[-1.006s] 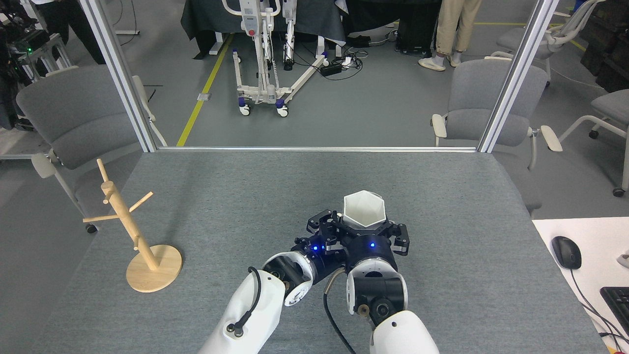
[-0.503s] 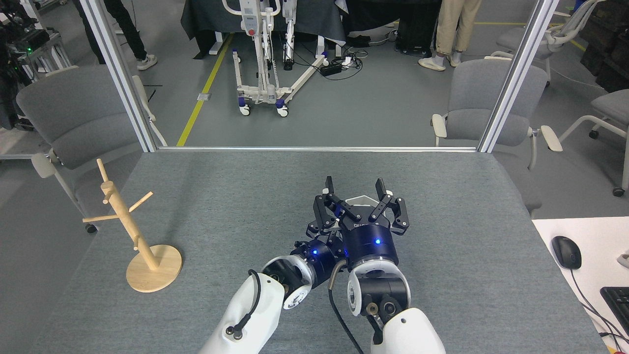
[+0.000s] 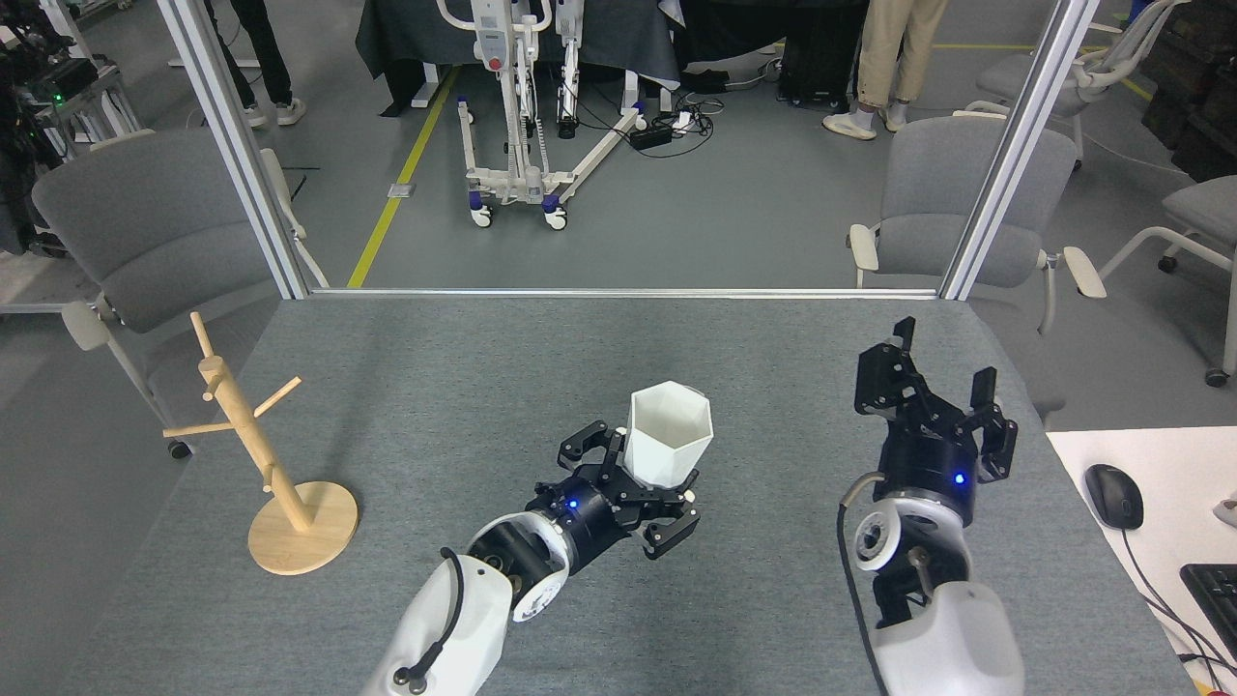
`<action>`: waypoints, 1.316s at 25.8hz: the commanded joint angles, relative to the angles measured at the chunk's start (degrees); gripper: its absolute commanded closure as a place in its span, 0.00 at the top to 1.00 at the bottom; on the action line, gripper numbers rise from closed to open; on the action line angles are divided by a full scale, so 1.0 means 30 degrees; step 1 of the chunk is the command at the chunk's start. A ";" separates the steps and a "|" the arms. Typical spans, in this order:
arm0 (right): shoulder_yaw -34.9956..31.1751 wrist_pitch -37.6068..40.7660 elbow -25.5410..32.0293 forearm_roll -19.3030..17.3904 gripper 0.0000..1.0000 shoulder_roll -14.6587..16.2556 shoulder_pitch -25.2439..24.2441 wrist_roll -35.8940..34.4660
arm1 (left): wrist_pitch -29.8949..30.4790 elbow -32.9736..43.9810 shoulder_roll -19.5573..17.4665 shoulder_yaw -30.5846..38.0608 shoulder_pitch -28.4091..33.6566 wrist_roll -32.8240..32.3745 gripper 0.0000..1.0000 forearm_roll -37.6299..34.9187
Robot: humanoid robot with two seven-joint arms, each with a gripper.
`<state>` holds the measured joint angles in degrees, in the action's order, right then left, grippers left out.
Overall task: Hang cup on storage rack
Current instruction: 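Open the right gripper and withdraw it from the cup, then carry the cup with the left gripper toward the wooden stand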
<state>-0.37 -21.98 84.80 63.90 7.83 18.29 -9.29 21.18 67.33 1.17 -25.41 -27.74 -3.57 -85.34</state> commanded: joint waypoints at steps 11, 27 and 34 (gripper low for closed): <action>-0.3598 0.9991 -0.5065 0.0290 0.99 0.4244 -0.1584 0.1194 | 0.1114 0.9929 -0.5546 0.5451 0.6579 0.0076 0.00 -0.0001; -0.5356 1.1603 0.0970 0.5798 0.99 0.1373 -0.6359 0.2922 | 0.6212 1.0603 -0.5487 1.5968 1.1971 0.3973 0.00 -0.0001; -0.5327 1.1603 0.0736 0.5828 0.99 0.1754 -0.6183 0.3069 | 0.2725 0.9871 -0.5458 1.7375 1.1883 0.3621 0.00 -0.0441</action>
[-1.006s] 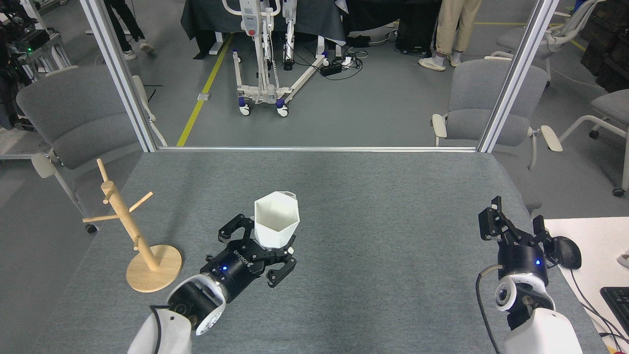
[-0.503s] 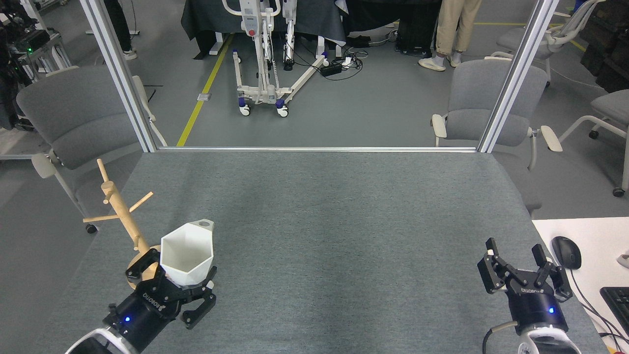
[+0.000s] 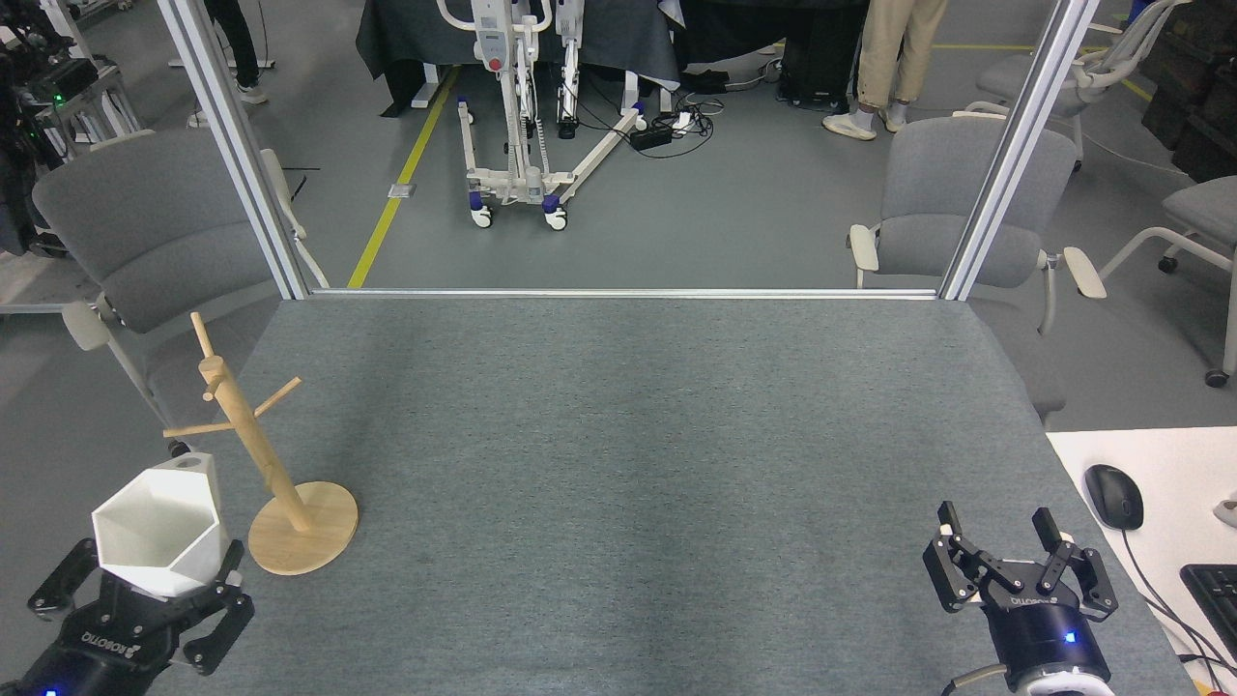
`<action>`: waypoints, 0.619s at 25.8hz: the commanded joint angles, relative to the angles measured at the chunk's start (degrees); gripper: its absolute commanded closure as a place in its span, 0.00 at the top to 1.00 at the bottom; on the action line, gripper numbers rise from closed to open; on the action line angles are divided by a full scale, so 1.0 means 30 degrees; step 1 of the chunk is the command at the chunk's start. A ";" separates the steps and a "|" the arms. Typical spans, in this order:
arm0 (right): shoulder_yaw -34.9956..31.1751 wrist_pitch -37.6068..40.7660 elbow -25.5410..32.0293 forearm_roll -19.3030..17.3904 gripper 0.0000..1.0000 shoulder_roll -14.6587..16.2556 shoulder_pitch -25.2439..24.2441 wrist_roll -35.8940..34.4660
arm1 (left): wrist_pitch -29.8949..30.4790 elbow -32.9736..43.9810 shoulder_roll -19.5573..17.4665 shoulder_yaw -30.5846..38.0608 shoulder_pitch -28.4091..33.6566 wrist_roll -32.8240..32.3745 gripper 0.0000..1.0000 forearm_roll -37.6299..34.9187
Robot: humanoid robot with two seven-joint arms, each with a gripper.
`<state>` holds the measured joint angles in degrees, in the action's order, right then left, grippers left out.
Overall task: Hang cup on storage rack
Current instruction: 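Carry the cup with the left gripper toward the wooden stand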
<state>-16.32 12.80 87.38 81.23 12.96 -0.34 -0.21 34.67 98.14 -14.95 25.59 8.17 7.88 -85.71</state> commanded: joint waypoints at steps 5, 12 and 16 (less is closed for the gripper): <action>0.0049 0.0009 -0.0388 -0.0037 0.99 0.0104 0.0084 0.0128 | -0.3647 -0.2215 0.0031 0.0347 -0.1522 -0.1190 0.00 -0.1547; 0.0166 0.0038 -0.0944 -0.0037 0.99 0.0163 0.0113 0.0157 | -0.4379 -0.4764 0.0060 0.0347 -0.4013 -0.1600 0.00 -0.2953; 0.0166 0.0038 -0.1120 0.0110 0.99 -0.0189 0.0113 0.0157 | -0.4585 -0.5760 0.0002 0.0347 -0.4980 -0.1629 0.00 -0.3568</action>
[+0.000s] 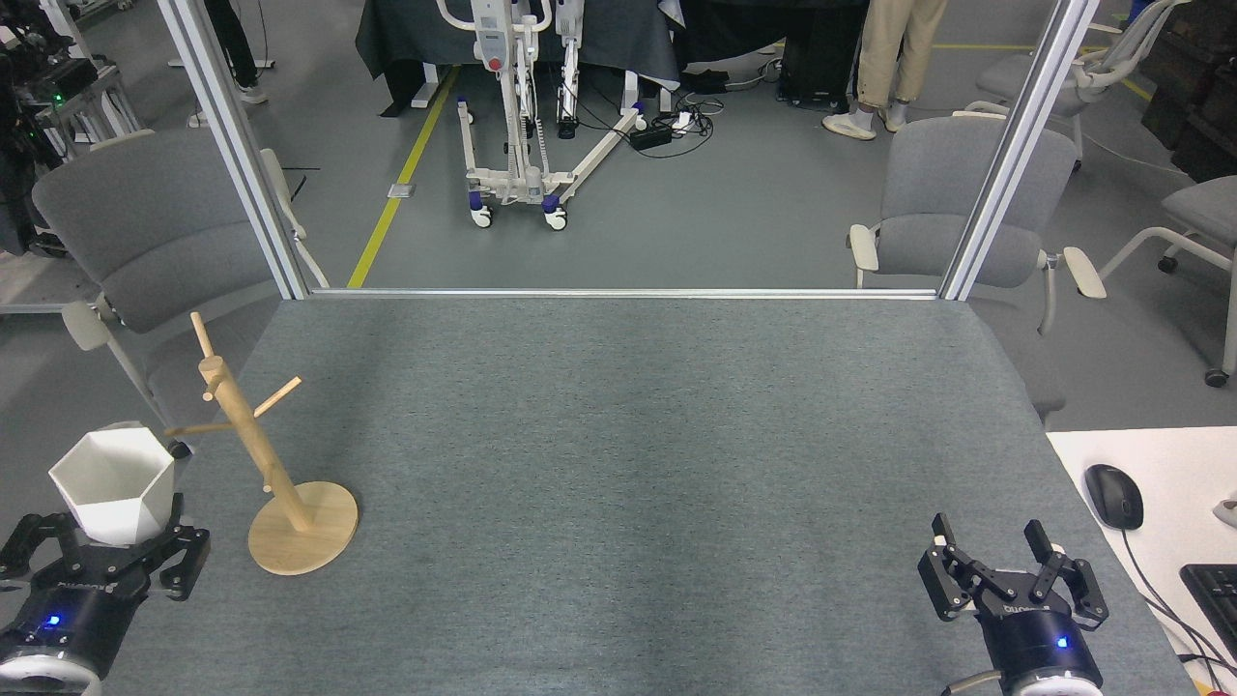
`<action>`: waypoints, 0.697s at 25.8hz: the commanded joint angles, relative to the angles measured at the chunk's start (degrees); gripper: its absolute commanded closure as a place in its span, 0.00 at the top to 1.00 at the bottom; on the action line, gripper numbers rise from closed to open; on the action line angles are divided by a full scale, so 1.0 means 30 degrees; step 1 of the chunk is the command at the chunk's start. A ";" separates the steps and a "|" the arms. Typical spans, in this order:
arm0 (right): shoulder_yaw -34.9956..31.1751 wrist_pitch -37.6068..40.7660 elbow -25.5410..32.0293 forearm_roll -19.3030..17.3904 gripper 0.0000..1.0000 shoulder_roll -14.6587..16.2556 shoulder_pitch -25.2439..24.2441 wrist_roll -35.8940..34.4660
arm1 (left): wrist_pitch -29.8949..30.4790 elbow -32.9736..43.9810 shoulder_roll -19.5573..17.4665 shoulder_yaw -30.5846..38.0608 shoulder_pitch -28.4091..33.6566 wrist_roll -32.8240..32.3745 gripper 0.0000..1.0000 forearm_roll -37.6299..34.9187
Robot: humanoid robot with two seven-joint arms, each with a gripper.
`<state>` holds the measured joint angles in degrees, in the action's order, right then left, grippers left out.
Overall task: Hang cup on storage rack
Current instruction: 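Move the cup onto a peg of the wooden stand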
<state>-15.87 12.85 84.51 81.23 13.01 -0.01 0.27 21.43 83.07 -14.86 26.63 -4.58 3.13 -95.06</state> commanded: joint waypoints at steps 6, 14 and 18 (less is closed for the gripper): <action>-0.0013 0.0259 -0.0689 0.0082 0.99 0.0088 0.0121 -0.0003 | -0.0374 -0.1089 0.0149 -0.0117 -0.1286 -0.0545 0.00 -0.1301; 0.0016 0.0259 -0.1744 0.0170 0.99 -0.0176 0.1176 -0.0003 | -0.1078 -0.1528 0.0354 -0.0439 -0.1491 -0.0574 0.00 -0.1975; 0.0075 0.0259 -0.1978 0.0228 0.99 0.0000 0.1176 -0.0003 | -0.1078 -0.1499 0.0384 -0.0469 -0.1491 -0.0574 0.00 -0.2005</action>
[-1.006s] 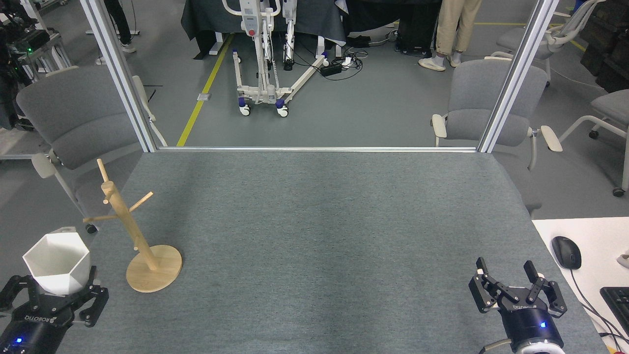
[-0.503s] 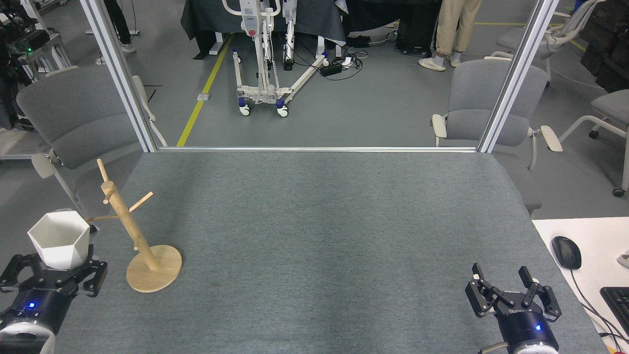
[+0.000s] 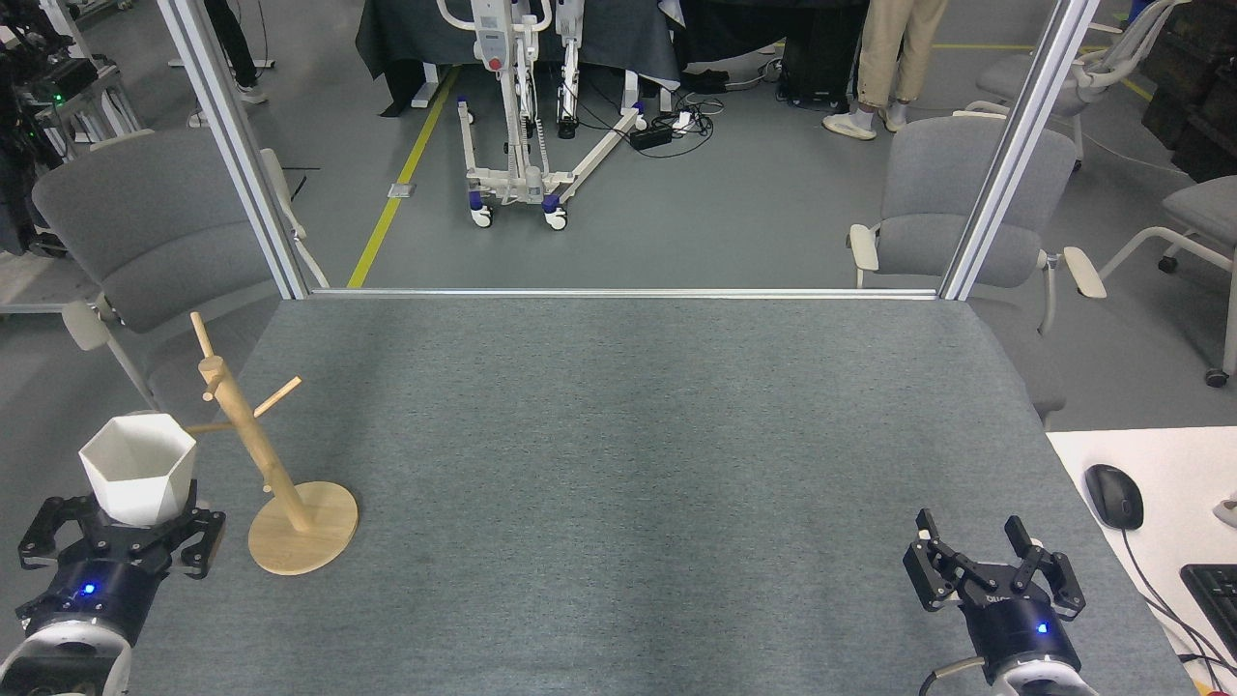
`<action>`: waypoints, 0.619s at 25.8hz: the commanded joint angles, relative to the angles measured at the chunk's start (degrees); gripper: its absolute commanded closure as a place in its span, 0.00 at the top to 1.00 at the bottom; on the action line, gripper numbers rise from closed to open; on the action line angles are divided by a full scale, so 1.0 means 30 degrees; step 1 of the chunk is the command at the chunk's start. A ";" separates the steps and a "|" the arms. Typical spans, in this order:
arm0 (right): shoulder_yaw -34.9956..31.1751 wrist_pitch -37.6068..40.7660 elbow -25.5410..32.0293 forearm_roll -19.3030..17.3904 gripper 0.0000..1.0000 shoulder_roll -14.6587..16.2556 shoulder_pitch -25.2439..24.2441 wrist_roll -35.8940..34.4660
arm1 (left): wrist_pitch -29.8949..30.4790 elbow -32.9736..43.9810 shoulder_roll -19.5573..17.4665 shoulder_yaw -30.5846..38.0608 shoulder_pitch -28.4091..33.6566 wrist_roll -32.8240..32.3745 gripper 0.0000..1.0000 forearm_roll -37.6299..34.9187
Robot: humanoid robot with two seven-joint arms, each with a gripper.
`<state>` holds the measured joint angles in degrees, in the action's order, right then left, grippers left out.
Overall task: Hang cup on storage rack
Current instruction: 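Move the cup onto a peg of the wooden stand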
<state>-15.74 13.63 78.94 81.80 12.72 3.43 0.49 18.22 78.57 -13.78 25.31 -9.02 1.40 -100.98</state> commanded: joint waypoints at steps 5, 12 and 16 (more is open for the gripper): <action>0.0030 -0.0003 -0.0561 0.0066 0.99 -0.0022 0.0498 -0.0074 | -0.0155 0.0000 -0.0008 -0.0350 -0.0010 0.0033 0.00 -0.0091; 0.0001 -0.0032 -0.0971 0.0096 0.99 0.0007 0.0585 -0.0074 | -0.1414 0.0000 0.0021 -0.1580 0.0049 0.0091 0.00 -0.1234; 0.0001 -0.0003 -0.1059 0.0066 0.99 0.0124 0.0556 -0.0074 | -0.1620 -0.0058 0.0051 -0.1932 0.0049 0.0062 0.00 -0.1263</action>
<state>-15.69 13.62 76.13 82.00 13.02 5.09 0.20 13.92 78.51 -13.66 20.40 -8.86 1.68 -104.53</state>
